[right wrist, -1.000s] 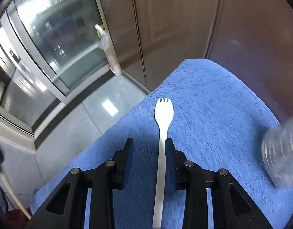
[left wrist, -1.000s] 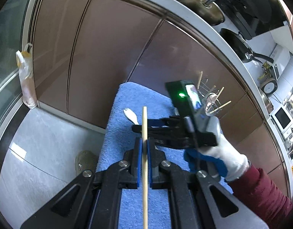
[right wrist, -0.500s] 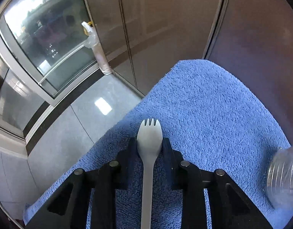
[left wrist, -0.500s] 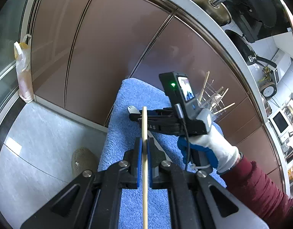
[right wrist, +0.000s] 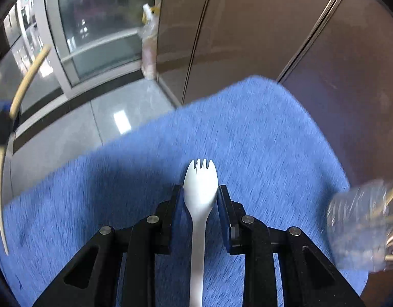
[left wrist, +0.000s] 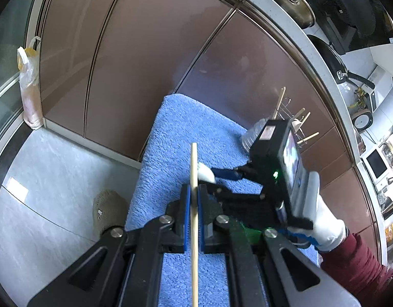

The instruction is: Organize utensils

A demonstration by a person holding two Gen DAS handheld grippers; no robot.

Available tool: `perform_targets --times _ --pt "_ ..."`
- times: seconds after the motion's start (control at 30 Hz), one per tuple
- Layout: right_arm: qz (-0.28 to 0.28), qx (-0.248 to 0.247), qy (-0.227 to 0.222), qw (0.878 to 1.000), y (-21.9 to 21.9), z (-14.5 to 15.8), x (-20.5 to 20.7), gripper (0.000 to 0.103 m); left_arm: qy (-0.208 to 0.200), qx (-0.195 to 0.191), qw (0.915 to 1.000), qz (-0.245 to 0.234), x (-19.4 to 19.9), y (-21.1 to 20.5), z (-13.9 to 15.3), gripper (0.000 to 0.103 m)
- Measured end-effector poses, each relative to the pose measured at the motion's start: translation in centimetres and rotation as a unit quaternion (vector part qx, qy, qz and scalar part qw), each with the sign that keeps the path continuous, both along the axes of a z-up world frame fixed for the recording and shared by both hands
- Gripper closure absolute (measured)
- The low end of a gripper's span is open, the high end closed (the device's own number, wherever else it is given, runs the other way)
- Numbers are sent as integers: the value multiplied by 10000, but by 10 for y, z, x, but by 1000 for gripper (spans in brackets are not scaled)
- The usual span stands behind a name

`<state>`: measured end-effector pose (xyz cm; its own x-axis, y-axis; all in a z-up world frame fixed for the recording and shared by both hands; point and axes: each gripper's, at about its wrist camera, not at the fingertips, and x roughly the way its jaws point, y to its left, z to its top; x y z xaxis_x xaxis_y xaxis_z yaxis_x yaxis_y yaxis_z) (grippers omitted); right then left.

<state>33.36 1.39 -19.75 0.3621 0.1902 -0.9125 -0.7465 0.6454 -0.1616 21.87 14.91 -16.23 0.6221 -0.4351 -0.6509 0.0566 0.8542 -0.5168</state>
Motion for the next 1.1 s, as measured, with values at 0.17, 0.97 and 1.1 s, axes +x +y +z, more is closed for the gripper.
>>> perform_targets --times 0.17,0.97,1.1 --pt "-151 31 -208 9997 -11 2 -6 54 2 12 10000 12 -3 0 1 98" --pt "-322 1056 656 9917 -38 2 10 83 121 -61 9999 60 -1 4 -8 98" --pt "-364 1107 874 9893 -38 1 17 82 113 -21 9999 10 1 -2 -7 98"
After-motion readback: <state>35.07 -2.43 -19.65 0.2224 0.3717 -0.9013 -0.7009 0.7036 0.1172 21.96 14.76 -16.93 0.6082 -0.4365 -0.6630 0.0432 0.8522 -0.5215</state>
